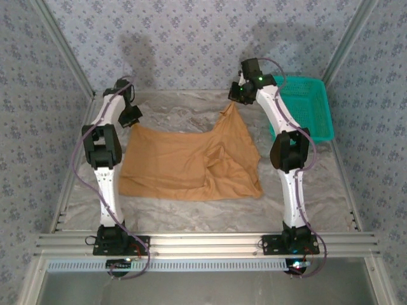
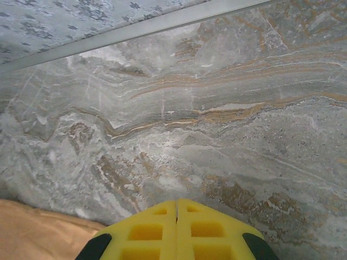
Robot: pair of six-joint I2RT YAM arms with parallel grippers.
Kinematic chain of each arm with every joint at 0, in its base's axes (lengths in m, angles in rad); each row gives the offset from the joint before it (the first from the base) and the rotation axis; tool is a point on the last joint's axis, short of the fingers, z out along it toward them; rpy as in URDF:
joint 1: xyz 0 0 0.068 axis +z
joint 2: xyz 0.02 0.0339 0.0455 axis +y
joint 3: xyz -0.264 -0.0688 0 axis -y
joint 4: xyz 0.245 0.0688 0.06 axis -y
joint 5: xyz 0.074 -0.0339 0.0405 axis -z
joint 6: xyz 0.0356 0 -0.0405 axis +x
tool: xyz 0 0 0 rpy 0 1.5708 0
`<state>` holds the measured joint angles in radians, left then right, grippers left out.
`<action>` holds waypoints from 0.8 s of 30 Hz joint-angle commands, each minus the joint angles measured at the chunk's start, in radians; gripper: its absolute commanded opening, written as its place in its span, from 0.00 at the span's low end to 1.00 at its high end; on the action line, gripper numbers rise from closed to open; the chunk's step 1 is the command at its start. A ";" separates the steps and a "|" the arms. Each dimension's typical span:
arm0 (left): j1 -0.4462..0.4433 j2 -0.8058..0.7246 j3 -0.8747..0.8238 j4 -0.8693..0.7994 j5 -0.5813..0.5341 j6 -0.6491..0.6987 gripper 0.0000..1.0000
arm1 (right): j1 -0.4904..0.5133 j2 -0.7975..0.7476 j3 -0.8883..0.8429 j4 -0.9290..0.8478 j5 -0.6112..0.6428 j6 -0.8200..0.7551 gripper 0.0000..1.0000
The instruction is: Fold the inside-out t-shirt
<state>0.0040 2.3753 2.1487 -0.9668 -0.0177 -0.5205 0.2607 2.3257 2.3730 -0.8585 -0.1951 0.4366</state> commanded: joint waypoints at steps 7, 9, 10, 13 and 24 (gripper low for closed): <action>0.022 -0.405 -0.390 0.133 0.059 -0.032 0.00 | 0.007 -0.459 -0.520 0.103 -0.019 -0.003 0.00; 0.032 -0.471 -0.477 0.158 0.060 -0.038 0.00 | 0.010 -0.553 -0.661 0.132 -0.026 -0.001 0.00; 0.035 -0.499 -0.514 0.172 0.062 -0.040 0.00 | 0.013 -0.592 -0.716 0.143 -0.027 0.005 0.00; 0.042 -0.584 -0.625 0.202 0.064 -0.045 0.00 | 0.023 -0.719 -0.887 0.174 -0.019 0.033 0.00; 0.098 -0.784 -0.908 0.236 0.066 -0.043 0.00 | 0.051 -1.123 -1.316 0.156 0.022 0.125 0.00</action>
<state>0.0746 1.6451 1.2655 -0.7528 0.0380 -0.5591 0.3084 1.2709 1.0981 -0.6842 -0.1978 0.5274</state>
